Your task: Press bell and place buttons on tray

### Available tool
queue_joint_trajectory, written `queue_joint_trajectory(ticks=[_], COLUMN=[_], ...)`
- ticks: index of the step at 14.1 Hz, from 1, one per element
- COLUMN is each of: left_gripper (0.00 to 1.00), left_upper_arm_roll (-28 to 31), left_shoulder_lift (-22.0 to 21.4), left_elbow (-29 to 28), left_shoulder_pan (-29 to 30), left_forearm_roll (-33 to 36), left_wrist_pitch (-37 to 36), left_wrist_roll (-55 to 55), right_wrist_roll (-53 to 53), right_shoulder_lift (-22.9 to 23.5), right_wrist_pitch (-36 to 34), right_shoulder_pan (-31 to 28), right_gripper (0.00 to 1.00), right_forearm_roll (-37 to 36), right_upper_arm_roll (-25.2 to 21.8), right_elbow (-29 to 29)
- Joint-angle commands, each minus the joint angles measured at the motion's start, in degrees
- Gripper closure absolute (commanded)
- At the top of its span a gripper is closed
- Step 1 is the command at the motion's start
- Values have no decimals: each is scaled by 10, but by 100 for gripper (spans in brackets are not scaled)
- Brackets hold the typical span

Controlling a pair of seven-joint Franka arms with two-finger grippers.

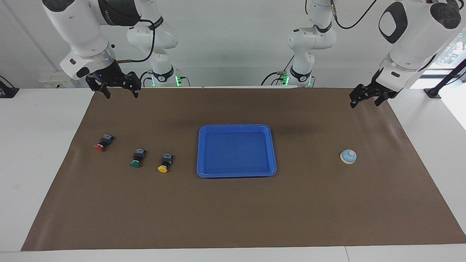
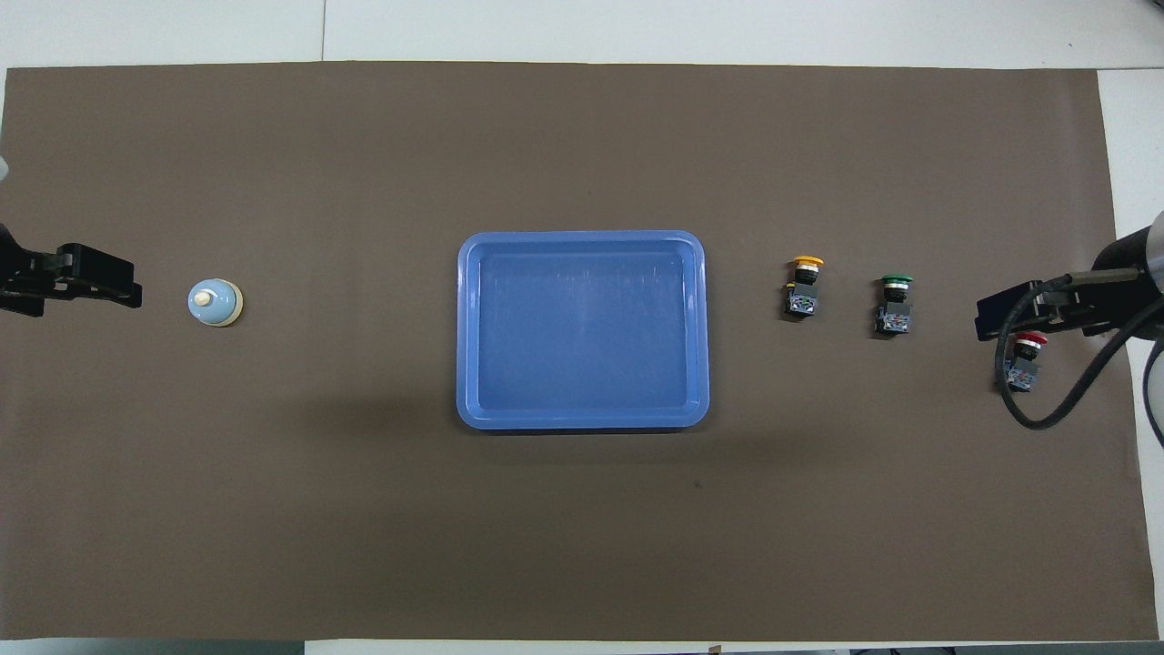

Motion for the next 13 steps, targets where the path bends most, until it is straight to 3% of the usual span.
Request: queue_joint_trajectory(ticks=[1, 4, 9, 13], left_gripper=[100, 100, 100, 100], left_upper_arm_roll=[5, 5, 4, 4], left_shoulder_lift=[-8, 2, 95, 99], left_elbow=[-23, -84, -102, -161], left_shoulder_pan=[13, 27, 39, 57], left_forearm_roll=[-1, 0, 10, 10], left_wrist_pitch=[25, 115, 239, 305], left_wrist_roll=[-7, 3, 21, 24], right_wrist_roll=[-13, -13, -12, 1], right_shoulder_lift=[-1, -1, -1, -12], right_wrist_pitch=[4, 4, 4, 21], right_shoulder_pan=[-8, -9, -8, 1], right_gripper=[0, 0, 0, 0], right_forearm_roll=[-6, -6, -6, -6], right_upper_arm_roll=[4, 3, 1, 2], right_elbow=[2, 2, 2, -25])
